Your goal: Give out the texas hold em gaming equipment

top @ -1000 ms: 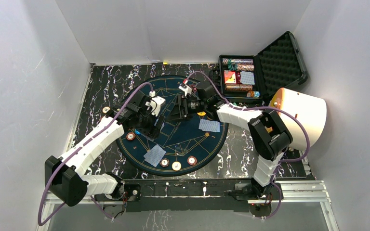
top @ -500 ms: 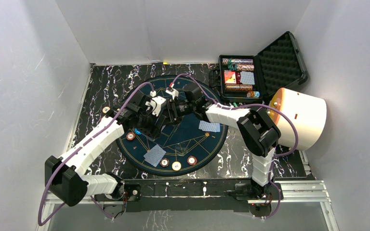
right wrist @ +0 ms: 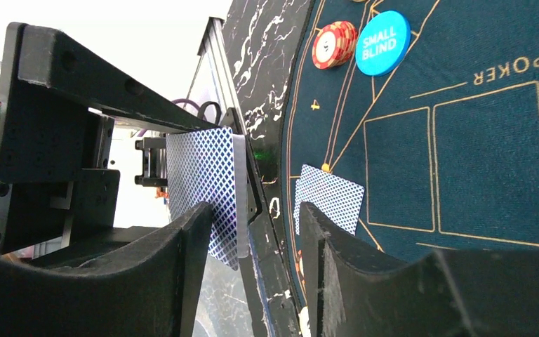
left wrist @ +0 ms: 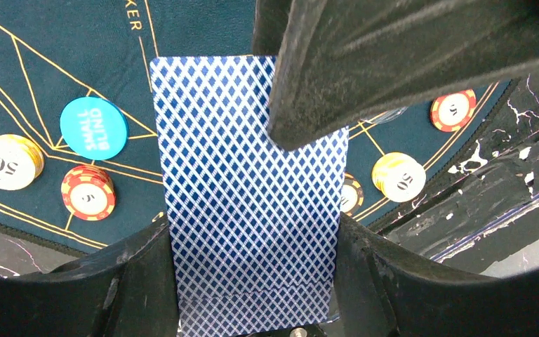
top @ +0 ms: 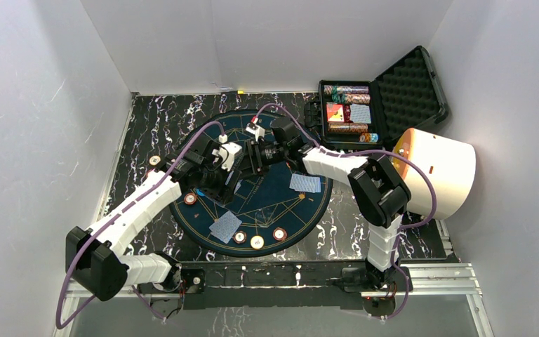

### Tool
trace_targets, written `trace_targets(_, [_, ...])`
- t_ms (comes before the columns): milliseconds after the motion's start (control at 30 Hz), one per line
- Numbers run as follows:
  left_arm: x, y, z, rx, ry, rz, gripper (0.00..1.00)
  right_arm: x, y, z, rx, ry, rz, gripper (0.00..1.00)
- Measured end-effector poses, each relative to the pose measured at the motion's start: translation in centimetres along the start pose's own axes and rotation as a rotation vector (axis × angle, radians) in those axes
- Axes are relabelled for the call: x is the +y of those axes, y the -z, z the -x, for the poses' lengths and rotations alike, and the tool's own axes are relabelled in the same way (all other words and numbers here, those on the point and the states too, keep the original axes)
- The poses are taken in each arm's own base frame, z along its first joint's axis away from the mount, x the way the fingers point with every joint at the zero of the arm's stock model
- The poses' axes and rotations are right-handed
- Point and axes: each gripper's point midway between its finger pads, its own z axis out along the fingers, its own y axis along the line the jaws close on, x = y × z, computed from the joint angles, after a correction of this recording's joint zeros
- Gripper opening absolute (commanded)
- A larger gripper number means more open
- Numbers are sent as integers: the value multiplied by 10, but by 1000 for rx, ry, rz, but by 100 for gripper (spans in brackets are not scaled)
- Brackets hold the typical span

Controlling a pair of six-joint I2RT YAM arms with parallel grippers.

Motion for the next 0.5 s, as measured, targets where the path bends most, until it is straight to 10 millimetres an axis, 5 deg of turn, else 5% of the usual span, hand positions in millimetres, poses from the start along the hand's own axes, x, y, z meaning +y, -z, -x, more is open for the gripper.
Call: trace_targets(500, [0, -3, -3, 11, 3, 0, 0, -2, 10, 7, -13, 11, -18, 31])
